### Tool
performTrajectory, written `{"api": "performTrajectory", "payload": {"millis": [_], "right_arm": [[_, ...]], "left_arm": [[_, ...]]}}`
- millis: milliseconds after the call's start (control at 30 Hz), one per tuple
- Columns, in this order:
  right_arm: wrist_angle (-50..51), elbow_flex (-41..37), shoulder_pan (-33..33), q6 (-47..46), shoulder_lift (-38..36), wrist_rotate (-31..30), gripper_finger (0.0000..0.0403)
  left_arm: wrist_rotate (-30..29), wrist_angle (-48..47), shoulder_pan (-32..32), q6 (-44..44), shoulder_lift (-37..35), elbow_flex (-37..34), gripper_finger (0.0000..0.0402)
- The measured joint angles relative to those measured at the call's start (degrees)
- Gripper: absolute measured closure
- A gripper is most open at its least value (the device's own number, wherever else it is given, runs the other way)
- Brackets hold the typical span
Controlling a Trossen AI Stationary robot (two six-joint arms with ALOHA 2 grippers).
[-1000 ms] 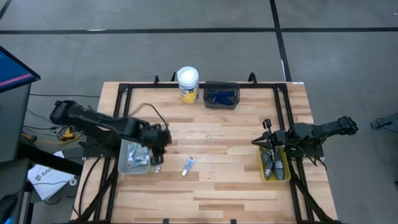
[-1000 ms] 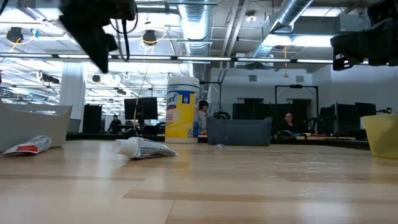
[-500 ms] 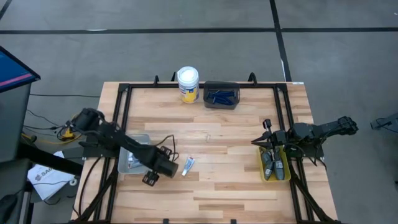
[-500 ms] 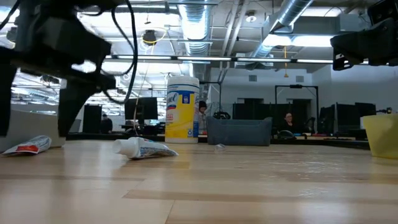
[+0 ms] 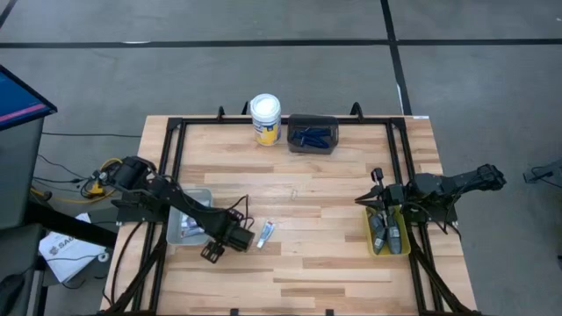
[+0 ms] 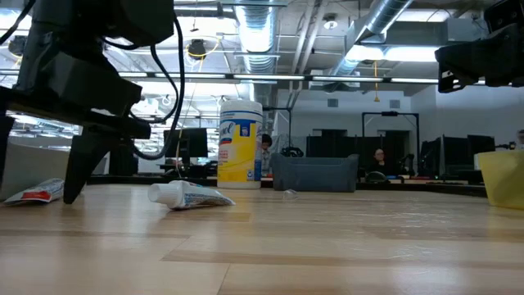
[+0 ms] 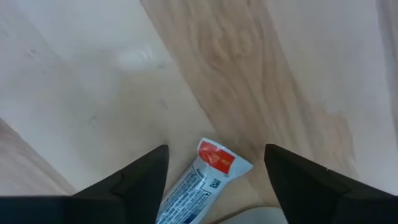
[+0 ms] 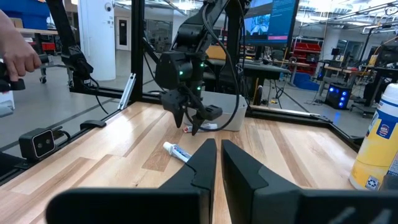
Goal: Pick & Place Travel size toiletries
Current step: Put the white toothpaste into the gray bin
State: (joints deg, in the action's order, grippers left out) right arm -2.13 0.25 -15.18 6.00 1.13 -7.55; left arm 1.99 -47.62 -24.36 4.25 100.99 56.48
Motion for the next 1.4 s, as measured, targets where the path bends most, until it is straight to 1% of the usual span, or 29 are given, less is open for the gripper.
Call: {"api": "performTrajectory", "payload": {"millis": [100,333,433,733,833,1067,1100,1133,1167,1267,1300,1333,1400], "right_arm": [[0.0,0.0,0.02,0.0,0.0,0.0,0.0386],[0.0,0.02,0.0,0.0,0.0,0.0,0.0386],[0.0,0.01,0.01,0.0,0.0,0.0,0.0386],[0.0,0.0,0.0,0.0,0.0,0.0,0.0386],[0.0,0.01,0.0,0.0,0.0,0.0,0.0386],[0.0,0.02,0.0,0.0,0.0,0.0,0.0386],[0.0,0.02,0.0,0.0,0.0,0.02,0.0386],[0.0,0.01,0.02,0.0,0.0,0.02,0.0386],[0.0,0.01,0.0,0.0,0.0,0.01,0.0386],[0.0,0.0,0.0,0.0,0.0,0.02,0.0386],[0.0,0.01,0.0,0.0,0.0,0.02,0.0386],[0.0,0.01,0.01,0.0,0.0,0.02,0.0386],[0.0,0.02,0.02,0.0,0.0,0.02,0.0386]], "left_arm": [[-0.1,-0.11,0.02,0.0,0.5,0.17,0.0167],[-1.59,0.01,0.07,0.0,0.59,0.09,0.0268],[-1.63,0.09,0.24,0.0,0.59,0.06,0.0305],[-1.01,0.09,1.45,-0.19,0.63,-0.01,0.0386],[-0.88,0.15,1.53,-0.2,0.63,-0.03,0.0399],[-3.07,0.42,1.53,-0.93,0.26,-0.11,0.0401],[-4.27,0.4,1.49,-1.85,0.07,0.05,0.0401],[-6.92,0.66,1.39,-3.45,-0.19,0.43,0.0401],[-10.71,1.08,1.43,-5.52,-0.64,1.18,0.0401],[-25.38,1.76,1.66,-13.68,-3.79,3.5,0.04],[-29.18,1.83,1.83,-16.71,-4.88,3.86,0.0398],[-31.15,1.96,2.3,-19.22,-6.0,4.14,0.0395],[-31.14,2.12,3.57,-21.91,-9.01,4.35,0.0385]]}}
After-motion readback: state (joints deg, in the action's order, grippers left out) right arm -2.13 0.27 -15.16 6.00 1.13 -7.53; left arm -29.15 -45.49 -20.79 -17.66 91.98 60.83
